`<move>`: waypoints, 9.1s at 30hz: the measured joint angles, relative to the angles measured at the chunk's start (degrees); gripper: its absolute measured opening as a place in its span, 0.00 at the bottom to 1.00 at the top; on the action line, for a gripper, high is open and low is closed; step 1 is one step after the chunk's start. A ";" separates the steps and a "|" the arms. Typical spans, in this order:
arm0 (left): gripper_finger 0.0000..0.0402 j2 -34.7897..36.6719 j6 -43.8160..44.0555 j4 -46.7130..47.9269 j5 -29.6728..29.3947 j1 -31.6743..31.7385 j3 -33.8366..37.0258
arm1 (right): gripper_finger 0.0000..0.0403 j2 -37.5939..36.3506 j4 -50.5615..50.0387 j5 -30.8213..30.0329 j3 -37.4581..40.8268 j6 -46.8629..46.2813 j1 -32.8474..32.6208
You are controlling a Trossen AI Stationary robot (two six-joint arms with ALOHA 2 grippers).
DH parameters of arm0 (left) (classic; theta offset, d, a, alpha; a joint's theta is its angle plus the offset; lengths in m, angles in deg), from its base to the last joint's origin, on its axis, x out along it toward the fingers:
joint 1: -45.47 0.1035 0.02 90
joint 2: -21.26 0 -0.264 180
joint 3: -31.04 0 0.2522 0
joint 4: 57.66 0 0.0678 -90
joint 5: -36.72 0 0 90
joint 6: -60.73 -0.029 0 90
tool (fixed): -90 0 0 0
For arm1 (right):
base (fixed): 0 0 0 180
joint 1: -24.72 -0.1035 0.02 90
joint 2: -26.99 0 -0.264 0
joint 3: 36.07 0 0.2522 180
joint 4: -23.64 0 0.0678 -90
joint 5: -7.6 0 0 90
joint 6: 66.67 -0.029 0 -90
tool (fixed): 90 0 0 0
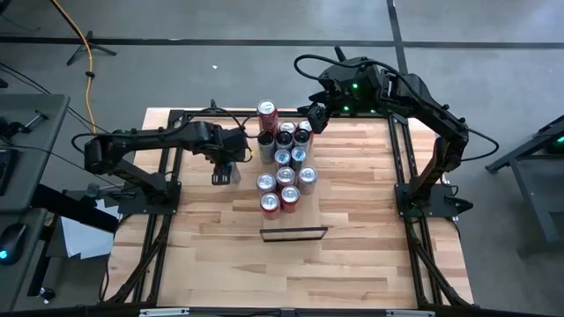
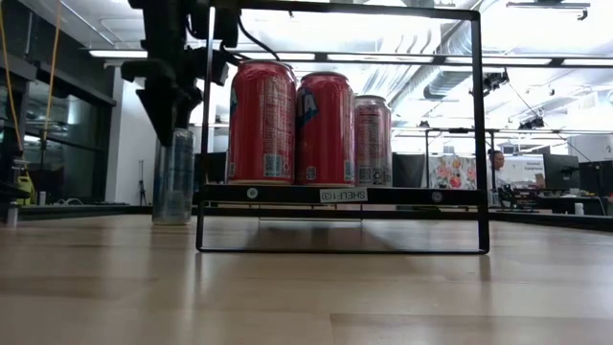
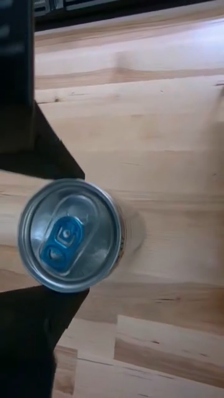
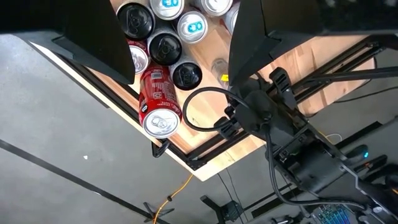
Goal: Place canned beverage on shelf
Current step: Put the blue soda can on the shelf aligned with the other blue soda can, then return to Home Position
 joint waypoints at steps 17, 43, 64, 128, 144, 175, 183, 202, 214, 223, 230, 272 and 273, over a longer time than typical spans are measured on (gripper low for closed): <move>0.32 0.01 7.02 13.22 2.72 -4.22 -27.05 | 0.60 0.00 -1.00 -0.83 0.00 -0.04 0.01; 0.32 -17.05 1.35 11.06 0.09 -5.16 -38.13 | 0.60 0.00 -2.33 -0.95 0.00 -0.04 0.01; 0.51 -21.24 -0.64 9.73 0.44 -5.05 -38.09 | 0.60 0.00 -2.35 -0.95 0.00 -0.06 0.01; 0.00 45.92 29.63 -60.07 1.53 -5.38 22.11 | 0.00 -51.65 57.41 16.48 82.20 11.48 -0.01; 0.00 59.36 31.10 -84.85 -7.92 -19.85 50.22 | 0.01 -56.21 57.67 16.50 82.18 3.91 0.03; 0.00 79.42 36.61 -75.41 -5.34 -19.74 62.67 | 0.00 -84.35 47.07 22.71 101.57 2.50 -0.01; 0.01 79.44 36.47 -75.35 -5.34 -19.74 62.67 | 0.00 -90.23 85.93 20.59 126.26 5.53 0.14; 0.01 79.44 36.52 -75.35 -5.34 -19.74 62.67 | 0.00 -89.82 68.80 22.32 131.29 11.50 0.10; 0.01 80.43 36.49 -65.42 -4.71 -19.74 62.62 | 0.00 -97.66 75.22 19.01 131.29 11.50 -9.94; 0.01 80.55 36.54 -64.05 1.17 -19.67 62.61 | 0.00 -97.68 72.29 19.28 131.32 11.50 -16.18; 0.01 80.55 36.54 -63.91 2.00 -19.69 62.61 | 0.00 -96.70 72.12 19.28 131.32 11.50 -17.54; 0.01 79.98 12.52 -63.87 2.76 -19.71 62.61 | 0.00 -96.55 70.93 19.25 131.32 11.50 -17.54; 0.01 79.98 12.52 -63.85 2.74 -19.71 62.61 | 0.00 -96.54 70.77 19.24 131.32 11.51 -17.54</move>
